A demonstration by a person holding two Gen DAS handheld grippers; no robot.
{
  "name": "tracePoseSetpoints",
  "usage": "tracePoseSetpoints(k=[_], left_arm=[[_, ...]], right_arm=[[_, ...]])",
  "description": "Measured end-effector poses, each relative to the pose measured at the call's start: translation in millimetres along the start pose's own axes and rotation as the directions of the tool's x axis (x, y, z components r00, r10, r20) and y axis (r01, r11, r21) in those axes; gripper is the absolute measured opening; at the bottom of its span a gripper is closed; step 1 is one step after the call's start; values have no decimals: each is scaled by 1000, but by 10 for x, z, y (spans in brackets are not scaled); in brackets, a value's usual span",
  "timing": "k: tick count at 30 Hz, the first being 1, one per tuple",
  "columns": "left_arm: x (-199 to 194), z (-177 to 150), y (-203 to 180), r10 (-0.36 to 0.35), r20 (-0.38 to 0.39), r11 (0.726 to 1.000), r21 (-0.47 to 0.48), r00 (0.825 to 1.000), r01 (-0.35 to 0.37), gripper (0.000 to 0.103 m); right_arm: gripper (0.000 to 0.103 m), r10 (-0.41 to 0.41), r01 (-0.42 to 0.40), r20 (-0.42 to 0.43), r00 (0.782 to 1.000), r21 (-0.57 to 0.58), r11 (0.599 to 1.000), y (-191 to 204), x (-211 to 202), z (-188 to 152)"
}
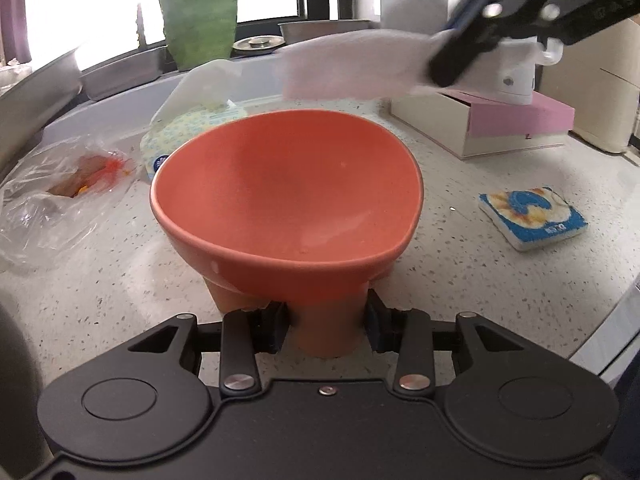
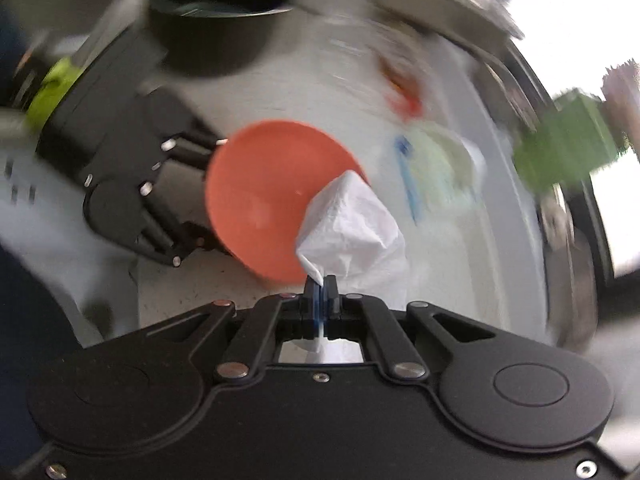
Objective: Clean bowl
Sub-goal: 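Carry the white tissue into the orange bowl with the right gripper, then wipe the bowl's inner surface with the tissue in the right gripper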
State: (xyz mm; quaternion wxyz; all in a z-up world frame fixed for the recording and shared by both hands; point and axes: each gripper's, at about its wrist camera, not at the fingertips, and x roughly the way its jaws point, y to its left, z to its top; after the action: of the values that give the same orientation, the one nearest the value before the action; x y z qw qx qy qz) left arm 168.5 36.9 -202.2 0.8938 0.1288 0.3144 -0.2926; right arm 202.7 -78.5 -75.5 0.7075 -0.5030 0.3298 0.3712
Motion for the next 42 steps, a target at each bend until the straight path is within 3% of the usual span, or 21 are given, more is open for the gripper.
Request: tracePoseSetpoints(k=[2,4,6,9,14,18,21,23,26,28,37,42], left_arm=[[-1,6,-2,-2,-5,1000,0,1000,2,38],[4,21,-10,0,-15,1000,3,1000,0,38],[6,23,-7,-1,-20,1000,0,1000,1,38],[14,36,-2,-4,-29,1000,-2,1000,4,38],[28,48,-25,9,-37,1000,11,999,-8,39],[33,47,-48,19,-40,999,26,999,-18,39],[44,48,-37,16,-44,1000,22,999,-15,39],[49,55,-36,16,-46,1000,23,999,-15,39],[54,56,-32,13,-47,1000,21,999,-12,39],[57,60,-22,9,-48,1000,16,999,-8,39],[84,99,45,-27,-71,1000,-16,997,26,38],[82,141,69,-37,-80,999,-28,996,35,38]], right_arm=[[1,-22,24,12,1000,-192,981,52,147,91],[2,3,9,33,999,-348,937,70,256,151],[2,122,-86,44,992,-487,869,55,272,172],[2,192,-138,14,981,-644,753,79,327,176],[2,191,-136,-29,981,-805,577,178,536,84],[2,192,-174,-85,978,-840,514,211,623,66],[2,242,-227,-121,963,-850,475,271,550,56],[2,283,-253,-127,951,-846,470,325,490,66],[2,385,-306,-103,917,-802,513,370,365,174],[2,410,-306,-75,909,-789,533,366,335,238],[2,392,-265,40,919,-674,689,77,501,503],[2,381,-291,46,924,-563,774,-270,554,366]])
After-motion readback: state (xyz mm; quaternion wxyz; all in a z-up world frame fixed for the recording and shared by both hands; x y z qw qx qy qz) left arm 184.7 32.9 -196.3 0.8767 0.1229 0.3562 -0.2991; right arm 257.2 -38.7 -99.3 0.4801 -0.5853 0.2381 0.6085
